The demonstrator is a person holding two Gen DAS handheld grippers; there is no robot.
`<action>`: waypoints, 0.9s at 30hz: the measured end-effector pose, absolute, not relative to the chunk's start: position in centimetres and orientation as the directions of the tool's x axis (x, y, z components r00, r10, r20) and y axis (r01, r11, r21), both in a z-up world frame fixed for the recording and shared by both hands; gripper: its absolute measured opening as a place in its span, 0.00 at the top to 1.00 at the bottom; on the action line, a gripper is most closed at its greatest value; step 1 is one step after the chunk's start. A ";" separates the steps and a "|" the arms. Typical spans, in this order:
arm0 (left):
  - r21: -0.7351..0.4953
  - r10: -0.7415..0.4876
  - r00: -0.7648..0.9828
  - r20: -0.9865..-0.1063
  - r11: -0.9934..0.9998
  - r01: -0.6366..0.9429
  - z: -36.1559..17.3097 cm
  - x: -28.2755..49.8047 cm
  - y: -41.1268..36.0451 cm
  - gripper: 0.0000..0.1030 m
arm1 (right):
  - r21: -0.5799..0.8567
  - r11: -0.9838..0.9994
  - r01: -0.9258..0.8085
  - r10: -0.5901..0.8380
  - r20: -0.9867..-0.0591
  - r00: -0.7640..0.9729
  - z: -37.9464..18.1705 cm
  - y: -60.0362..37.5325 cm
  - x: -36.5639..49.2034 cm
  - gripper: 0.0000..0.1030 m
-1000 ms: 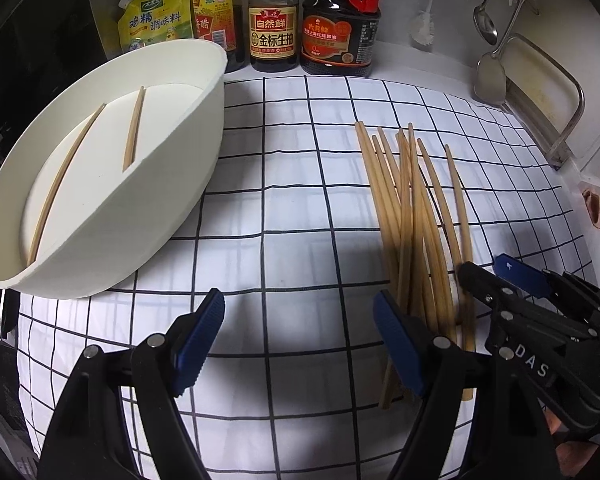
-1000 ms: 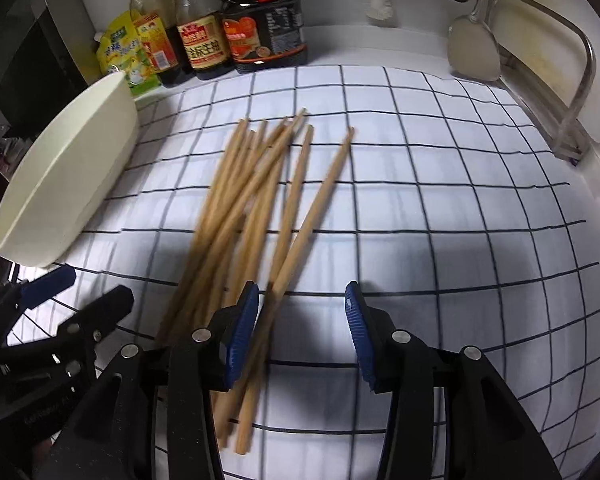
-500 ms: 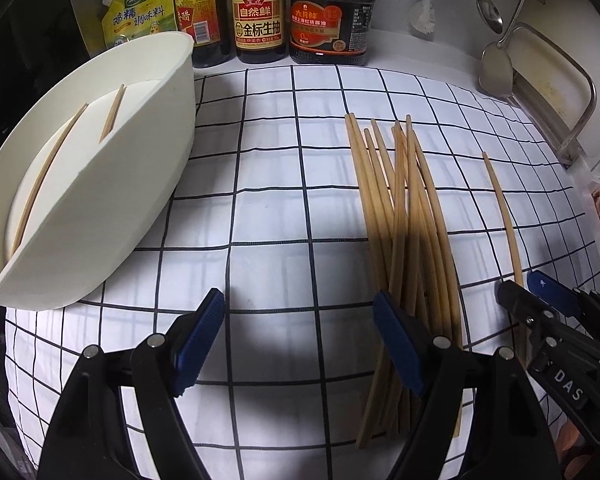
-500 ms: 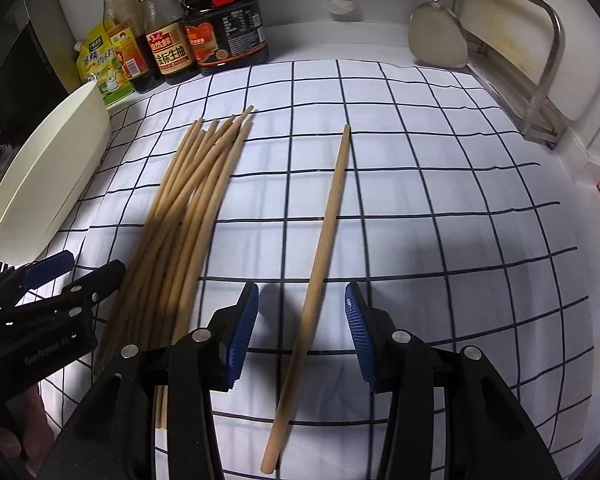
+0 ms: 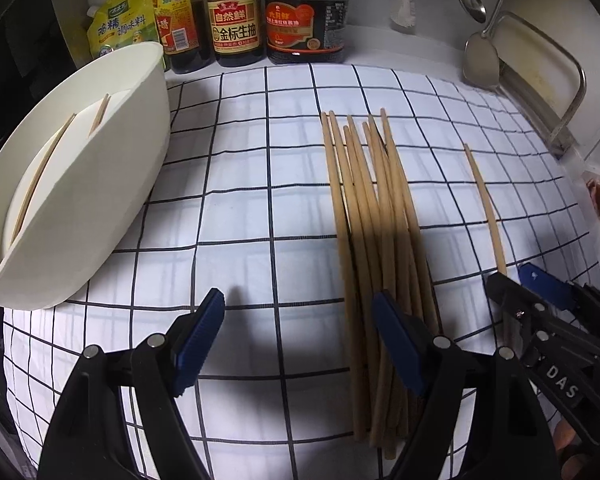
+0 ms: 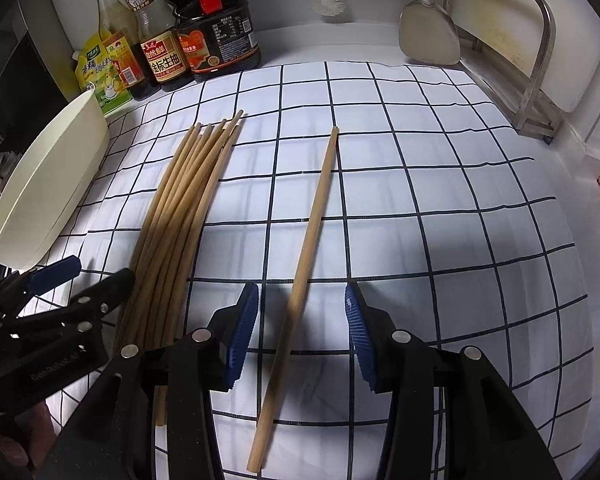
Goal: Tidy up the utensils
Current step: 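Separate and grasp one chopstick with the right gripper while the left grasps another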
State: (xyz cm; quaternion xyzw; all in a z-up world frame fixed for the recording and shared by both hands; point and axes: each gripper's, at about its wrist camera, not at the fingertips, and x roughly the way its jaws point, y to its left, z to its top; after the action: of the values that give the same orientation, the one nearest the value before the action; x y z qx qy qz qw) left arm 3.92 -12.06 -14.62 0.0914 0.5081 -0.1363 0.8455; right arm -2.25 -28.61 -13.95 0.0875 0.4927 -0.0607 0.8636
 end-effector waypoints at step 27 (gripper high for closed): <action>-0.009 -0.127 0.443 -0.887 0.966 0.260 -14.7 5.7 -10.2 0.23 | 0.035 0.986 0.164 -0.055 -0.858 0.511 -14.1 -27.9 -2.2 0.58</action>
State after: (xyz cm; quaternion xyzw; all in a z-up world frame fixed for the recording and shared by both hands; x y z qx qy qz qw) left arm 5.73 -10.23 -14.71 0.0645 0.5150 -0.1143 0.8471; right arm -2.23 -27.88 -14.14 0.0559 0.4902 -0.0631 0.8675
